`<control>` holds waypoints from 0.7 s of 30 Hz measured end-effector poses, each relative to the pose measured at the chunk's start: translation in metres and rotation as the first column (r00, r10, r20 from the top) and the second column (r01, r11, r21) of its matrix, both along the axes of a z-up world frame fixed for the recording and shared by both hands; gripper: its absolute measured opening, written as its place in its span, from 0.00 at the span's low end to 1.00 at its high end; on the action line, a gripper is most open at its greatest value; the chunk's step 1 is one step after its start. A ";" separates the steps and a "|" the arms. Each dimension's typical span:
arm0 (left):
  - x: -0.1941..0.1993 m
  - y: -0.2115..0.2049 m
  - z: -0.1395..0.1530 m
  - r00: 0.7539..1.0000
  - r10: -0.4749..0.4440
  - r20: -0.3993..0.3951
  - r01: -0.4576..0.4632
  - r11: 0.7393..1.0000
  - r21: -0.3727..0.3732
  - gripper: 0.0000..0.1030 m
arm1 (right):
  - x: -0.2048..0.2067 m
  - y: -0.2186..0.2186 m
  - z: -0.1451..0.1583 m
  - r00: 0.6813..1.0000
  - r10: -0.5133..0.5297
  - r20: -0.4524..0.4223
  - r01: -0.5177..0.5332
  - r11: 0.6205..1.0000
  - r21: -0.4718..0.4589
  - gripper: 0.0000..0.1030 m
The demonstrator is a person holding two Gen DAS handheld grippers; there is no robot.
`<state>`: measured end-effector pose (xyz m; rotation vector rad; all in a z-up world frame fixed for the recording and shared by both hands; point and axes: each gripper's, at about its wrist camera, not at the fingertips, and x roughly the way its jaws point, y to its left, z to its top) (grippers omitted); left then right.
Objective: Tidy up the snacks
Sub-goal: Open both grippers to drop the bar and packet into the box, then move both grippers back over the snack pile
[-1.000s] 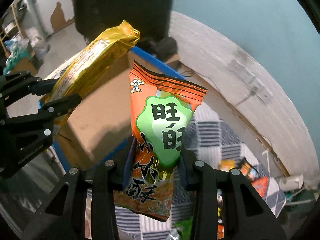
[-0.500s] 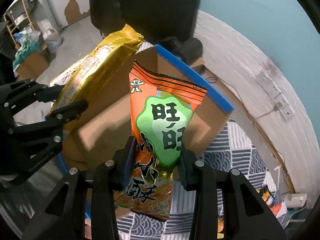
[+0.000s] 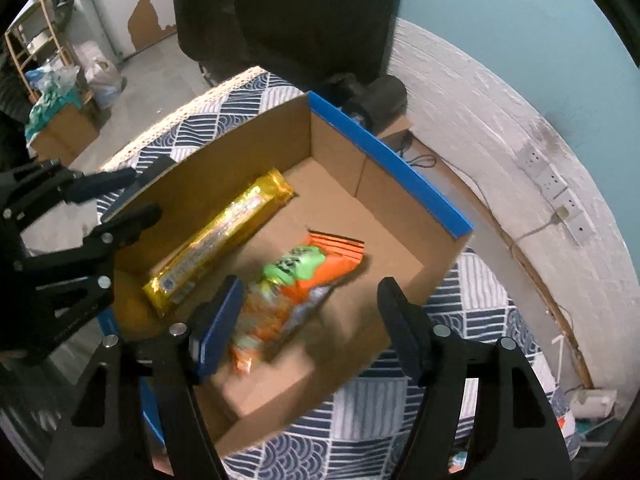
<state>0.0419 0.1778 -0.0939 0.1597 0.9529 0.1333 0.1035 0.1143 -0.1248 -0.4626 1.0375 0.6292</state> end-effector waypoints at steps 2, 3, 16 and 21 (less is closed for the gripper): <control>0.000 -0.004 0.003 1.000 -0.005 0.010 0.005 1.000 -0.003 0.47 | 0.000 -0.006 0.002 1.000 -0.002 0.005 0.002 1.000 -0.011 0.68; 0.000 -0.007 0.005 1.000 -0.010 0.012 0.010 1.000 -0.002 0.47 | 0.000 -0.011 0.003 1.000 -0.004 0.009 0.004 1.000 -0.015 0.68; -0.002 -0.065 0.023 0.992 -0.125 0.019 0.125 0.992 -0.007 0.51 | -0.005 -0.090 0.013 0.995 -0.095 0.032 0.096 0.995 -0.020 0.68; -0.002 -0.097 0.025 0.983 -0.181 0.011 0.181 0.983 0.005 0.51 | -0.007 -0.123 0.014 0.988 -0.150 0.030 0.151 0.988 -0.016 0.68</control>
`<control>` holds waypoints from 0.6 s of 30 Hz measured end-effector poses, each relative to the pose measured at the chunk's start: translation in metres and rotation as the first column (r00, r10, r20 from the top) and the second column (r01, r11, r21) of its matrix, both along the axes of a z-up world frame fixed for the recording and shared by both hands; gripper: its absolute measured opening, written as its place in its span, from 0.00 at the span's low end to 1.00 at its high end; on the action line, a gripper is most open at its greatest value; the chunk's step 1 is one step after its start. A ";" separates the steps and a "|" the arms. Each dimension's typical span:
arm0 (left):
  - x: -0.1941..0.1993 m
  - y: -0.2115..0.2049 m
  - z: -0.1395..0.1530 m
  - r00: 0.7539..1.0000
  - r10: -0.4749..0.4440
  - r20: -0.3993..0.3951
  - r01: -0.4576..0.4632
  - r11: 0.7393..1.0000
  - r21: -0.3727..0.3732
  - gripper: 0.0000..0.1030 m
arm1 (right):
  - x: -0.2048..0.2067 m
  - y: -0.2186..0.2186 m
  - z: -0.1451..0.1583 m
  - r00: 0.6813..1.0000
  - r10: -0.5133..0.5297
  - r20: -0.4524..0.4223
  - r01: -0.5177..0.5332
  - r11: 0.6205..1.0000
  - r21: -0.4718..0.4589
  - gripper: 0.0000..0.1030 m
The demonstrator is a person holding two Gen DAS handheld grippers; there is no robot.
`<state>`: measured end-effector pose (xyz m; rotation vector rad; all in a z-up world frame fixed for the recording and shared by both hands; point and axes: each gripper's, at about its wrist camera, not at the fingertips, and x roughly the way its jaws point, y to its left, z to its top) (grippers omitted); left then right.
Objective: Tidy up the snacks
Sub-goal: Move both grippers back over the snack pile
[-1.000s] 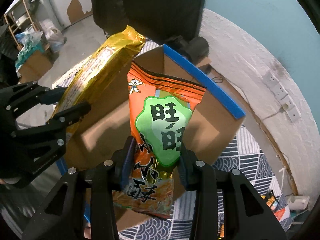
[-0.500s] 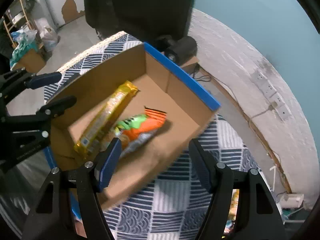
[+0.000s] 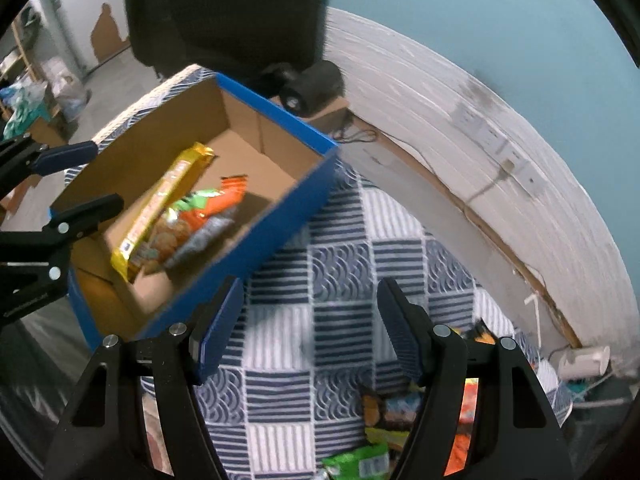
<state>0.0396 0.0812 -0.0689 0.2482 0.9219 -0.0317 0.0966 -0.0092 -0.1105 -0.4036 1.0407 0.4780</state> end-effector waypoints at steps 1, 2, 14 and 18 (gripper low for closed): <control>0.000 -0.005 0.000 1.000 -0.009 -0.002 0.009 1.000 0.000 0.51 | -0.001 -0.007 0.000 1.000 -0.011 0.000 0.011 1.000 0.001 0.68; 0.000 -0.012 0.001 1.000 -0.022 -0.004 0.022 1.000 -0.002 0.51 | -0.003 -0.015 0.001 1.000 -0.022 -0.001 0.022 1.000 0.002 0.68; -0.004 -0.065 0.000 0.993 -0.107 -0.050 0.105 0.993 -0.051 0.54 | -0.031 -0.101 0.002 0.993 -0.115 -0.003 0.115 0.993 -0.041 0.68; -0.005 -0.082 -0.002 0.988 -0.136 -0.067 0.132 0.989 -0.066 0.54 | -0.040 -0.130 -0.001 0.987 -0.158 -0.011 0.158 0.987 -0.041 0.68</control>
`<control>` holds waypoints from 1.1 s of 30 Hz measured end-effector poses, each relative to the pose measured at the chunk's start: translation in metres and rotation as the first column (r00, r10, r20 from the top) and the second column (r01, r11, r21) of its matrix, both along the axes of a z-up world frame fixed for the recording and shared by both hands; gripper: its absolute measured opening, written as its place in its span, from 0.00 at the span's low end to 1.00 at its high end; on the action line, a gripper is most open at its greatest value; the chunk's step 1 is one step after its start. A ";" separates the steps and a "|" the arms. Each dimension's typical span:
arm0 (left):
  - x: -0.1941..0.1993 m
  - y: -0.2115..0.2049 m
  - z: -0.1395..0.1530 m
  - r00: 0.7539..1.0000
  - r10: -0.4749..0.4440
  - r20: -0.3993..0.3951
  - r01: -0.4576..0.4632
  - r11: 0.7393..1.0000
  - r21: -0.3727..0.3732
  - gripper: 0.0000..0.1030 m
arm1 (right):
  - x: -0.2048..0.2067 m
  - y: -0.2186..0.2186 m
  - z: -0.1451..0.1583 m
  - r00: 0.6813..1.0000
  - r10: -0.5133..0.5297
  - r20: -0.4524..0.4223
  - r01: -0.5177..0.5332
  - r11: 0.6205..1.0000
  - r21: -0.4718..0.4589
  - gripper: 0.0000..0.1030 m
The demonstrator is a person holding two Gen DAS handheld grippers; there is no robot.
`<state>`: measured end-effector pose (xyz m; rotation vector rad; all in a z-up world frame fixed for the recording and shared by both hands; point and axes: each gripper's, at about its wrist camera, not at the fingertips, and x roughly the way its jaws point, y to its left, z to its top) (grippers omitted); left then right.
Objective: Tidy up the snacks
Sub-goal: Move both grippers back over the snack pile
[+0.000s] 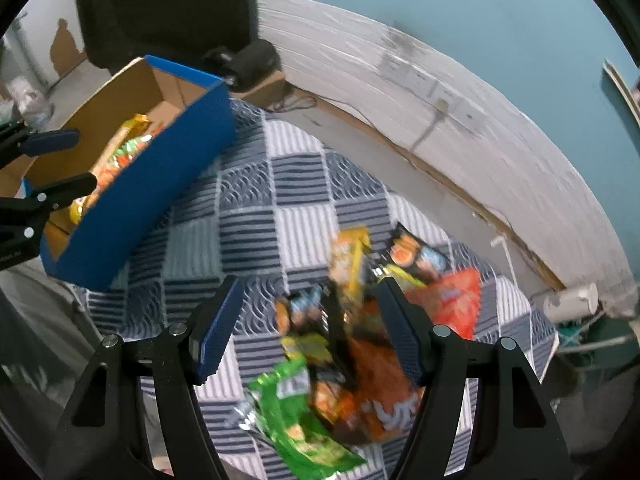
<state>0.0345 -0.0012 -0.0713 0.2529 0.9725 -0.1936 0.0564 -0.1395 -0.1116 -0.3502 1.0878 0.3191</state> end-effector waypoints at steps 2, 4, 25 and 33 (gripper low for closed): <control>-0.001 -0.010 -0.002 1.000 -0.016 -0.008 0.016 1.000 0.002 0.55 | -0.005 -0.015 -0.002 1.000 -0.024 -0.005 0.024 1.000 0.004 0.68; -0.002 -0.019 -0.005 0.999 -0.030 -0.016 0.030 1.000 0.004 0.56 | -0.009 -0.027 -0.006 0.999 -0.044 -0.009 0.044 0.999 0.006 0.68; -0.006 -0.130 -0.060 0.970 -0.209 -0.125 0.216 0.975 0.049 0.67 | -0.036 -0.120 -0.083 0.965 -0.230 -0.128 0.238 0.970 0.050 0.68; -0.002 -0.152 -0.075 0.955 -0.261 -0.140 0.269 0.962 0.037 0.74 | -0.030 -0.125 -0.101 0.960 -0.230 -0.158 0.245 0.967 0.075 0.68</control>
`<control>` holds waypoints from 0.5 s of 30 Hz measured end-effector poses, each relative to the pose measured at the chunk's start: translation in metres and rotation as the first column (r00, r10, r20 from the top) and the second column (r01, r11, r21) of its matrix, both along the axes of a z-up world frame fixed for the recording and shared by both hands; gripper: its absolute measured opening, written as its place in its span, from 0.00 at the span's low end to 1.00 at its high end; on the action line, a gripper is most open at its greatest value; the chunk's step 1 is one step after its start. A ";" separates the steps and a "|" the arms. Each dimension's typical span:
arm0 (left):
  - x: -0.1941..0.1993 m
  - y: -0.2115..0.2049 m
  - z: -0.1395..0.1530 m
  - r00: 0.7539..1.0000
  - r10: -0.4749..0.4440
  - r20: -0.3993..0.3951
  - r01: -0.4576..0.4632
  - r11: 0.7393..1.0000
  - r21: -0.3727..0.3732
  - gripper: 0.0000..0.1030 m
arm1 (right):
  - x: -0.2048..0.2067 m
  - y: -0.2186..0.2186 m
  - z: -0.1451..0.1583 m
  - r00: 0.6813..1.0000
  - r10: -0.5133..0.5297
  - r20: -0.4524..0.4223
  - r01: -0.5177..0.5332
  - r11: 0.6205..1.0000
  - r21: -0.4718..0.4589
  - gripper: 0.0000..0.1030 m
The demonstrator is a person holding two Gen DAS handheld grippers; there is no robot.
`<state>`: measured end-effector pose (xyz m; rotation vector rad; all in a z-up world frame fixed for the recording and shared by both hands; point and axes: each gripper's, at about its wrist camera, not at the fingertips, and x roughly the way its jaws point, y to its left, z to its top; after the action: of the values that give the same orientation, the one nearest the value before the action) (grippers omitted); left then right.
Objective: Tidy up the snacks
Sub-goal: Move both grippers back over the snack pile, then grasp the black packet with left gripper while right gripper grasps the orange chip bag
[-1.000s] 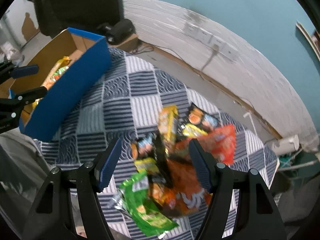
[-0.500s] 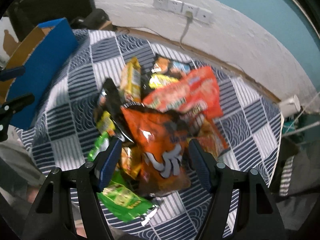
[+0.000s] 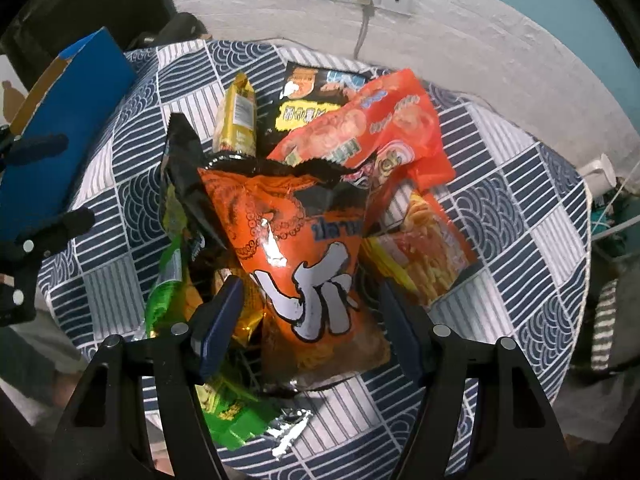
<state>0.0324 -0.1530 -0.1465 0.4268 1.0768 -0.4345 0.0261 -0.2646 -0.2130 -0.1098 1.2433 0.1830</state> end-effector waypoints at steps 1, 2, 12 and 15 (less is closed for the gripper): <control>0.001 -0.003 -0.003 1.000 -0.007 -0.004 0.007 1.000 -0.001 0.74 | 0.002 0.000 -0.003 1.000 0.001 -0.007 -0.001 1.000 0.004 0.68; 0.001 -0.005 -0.004 1.000 -0.009 -0.008 0.009 1.000 -0.003 0.75 | 0.003 0.000 -0.006 1.000 0.001 -0.012 -0.001 1.000 0.007 0.68; 0.014 -0.021 -0.021 0.996 -0.025 -0.083 0.020 0.998 -0.060 0.76 | 0.003 -0.003 -0.009 1.000 0.022 0.004 -0.022 1.000 -0.020 0.34; 0.016 -0.027 -0.023 0.996 -0.036 -0.085 0.031 0.998 -0.063 0.77 | 0.000 -0.013 -0.003 1.000 0.004 0.022 -0.003 0.999 -0.048 0.34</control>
<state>0.0486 -0.1801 -0.1699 0.3749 1.1381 -0.5185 0.0261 -0.2775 -0.2157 -0.1557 1.2258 0.1547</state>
